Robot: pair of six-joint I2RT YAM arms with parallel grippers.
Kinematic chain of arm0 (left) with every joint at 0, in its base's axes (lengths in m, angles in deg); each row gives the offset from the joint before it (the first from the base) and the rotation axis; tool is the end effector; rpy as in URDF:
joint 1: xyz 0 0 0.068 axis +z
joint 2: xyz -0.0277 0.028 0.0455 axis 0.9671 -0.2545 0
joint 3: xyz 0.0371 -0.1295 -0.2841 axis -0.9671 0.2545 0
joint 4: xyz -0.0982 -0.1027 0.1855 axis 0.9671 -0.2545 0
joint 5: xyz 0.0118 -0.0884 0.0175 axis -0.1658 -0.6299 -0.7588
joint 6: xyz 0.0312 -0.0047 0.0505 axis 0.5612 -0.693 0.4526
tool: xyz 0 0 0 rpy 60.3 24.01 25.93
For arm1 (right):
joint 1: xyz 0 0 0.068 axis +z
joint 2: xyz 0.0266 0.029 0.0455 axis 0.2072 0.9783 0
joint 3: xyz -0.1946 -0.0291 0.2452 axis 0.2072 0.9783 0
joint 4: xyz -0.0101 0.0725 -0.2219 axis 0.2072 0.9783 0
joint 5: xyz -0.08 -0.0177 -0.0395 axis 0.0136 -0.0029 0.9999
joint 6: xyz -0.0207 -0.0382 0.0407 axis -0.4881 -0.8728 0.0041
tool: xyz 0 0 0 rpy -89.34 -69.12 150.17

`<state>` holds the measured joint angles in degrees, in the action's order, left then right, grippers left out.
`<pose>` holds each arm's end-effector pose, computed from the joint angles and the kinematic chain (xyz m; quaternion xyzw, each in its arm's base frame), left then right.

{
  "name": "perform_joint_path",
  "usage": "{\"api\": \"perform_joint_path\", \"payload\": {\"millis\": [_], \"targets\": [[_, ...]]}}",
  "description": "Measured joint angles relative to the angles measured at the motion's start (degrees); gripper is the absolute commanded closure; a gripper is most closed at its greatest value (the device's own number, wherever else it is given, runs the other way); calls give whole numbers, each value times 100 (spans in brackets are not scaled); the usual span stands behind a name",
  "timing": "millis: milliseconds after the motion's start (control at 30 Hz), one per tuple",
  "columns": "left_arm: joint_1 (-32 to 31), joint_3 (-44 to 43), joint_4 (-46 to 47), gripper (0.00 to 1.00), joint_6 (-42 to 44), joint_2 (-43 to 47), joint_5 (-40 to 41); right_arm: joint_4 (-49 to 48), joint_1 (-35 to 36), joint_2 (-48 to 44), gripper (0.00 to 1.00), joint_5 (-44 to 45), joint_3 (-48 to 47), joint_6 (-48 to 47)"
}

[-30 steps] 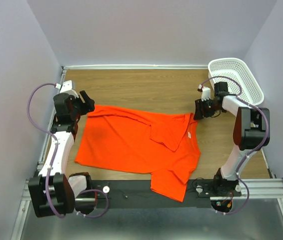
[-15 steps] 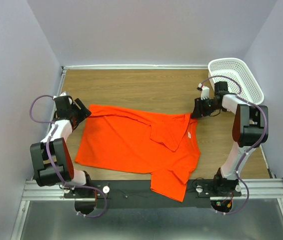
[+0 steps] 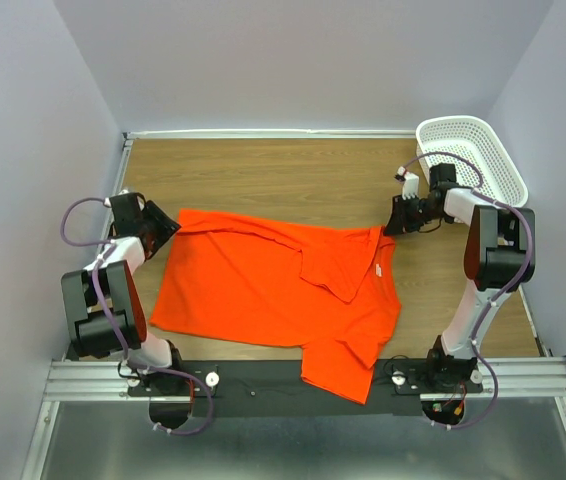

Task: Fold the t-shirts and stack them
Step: Fold the tshirt

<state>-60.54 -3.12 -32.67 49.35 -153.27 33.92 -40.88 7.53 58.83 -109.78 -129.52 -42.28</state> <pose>0.2735 0.0624 0.2400 -0.3546 0.8429 -0.1678 0.3682 0.3751 -0.0027 0.1995 -0.1882 0.9153 0.2679 0.2347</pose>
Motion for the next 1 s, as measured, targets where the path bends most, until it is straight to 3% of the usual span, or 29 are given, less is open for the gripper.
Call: {"api": "perform_joint_path", "payload": {"millis": [267, 500, 1000], "targets": [[7, 22, 173, 45, -195, -459, -66, -4, -33, 20, 76, -66, 0, 2], [7, 15, 310, 62, -291, -610, -94, -7, -55, 48, 80, -109, -4, 2], [17, -81, 531, 62, -358, -918, -380, -4, -59, 59, 81, -125, -4, 2]]}}
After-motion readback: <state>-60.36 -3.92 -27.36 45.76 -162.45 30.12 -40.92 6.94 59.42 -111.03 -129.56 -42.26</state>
